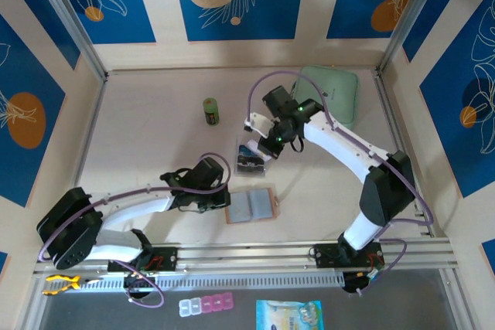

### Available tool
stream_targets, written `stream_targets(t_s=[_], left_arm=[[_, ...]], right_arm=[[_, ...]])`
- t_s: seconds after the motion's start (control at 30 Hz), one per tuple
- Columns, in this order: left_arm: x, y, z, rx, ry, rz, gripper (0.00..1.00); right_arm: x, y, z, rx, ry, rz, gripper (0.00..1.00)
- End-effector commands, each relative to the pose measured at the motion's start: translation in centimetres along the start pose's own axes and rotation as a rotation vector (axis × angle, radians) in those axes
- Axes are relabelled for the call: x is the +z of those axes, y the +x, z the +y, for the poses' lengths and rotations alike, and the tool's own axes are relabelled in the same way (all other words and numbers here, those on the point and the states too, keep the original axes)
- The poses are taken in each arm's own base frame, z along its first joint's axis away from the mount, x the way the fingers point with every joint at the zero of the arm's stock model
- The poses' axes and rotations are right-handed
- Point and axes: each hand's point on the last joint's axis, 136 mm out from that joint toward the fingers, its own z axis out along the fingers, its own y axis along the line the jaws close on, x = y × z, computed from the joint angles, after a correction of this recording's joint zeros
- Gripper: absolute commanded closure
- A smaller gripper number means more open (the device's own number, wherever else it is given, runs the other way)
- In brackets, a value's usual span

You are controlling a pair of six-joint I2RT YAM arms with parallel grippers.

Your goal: Take the credit cards out of the card holder

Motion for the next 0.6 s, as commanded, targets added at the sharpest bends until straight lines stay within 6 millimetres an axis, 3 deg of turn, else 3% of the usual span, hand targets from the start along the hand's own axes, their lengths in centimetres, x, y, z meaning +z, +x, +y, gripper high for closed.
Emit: stream_targets(t_s=[0.0,0.23,0.57], left_arm=[[-0.4,0.0,1.3,-0.024,-0.039,-0.01,0.95],[-0.3,-0.3,2.0,-0.035,-0.041,-0.015,0.95],[0.1,-0.6,3.1,-0.073,-0.045,-0.004,0.96]], right_arm=[[-0.3,-1.1,-0.8,-0.069,-0.069,-0.021,1.0],[0.6,-2.8,-3.9,-0.088,-0.108,-0.019,1.0],[3.6,-2.0,-5.8,-0.129,-0.185,0.073,1.0]])
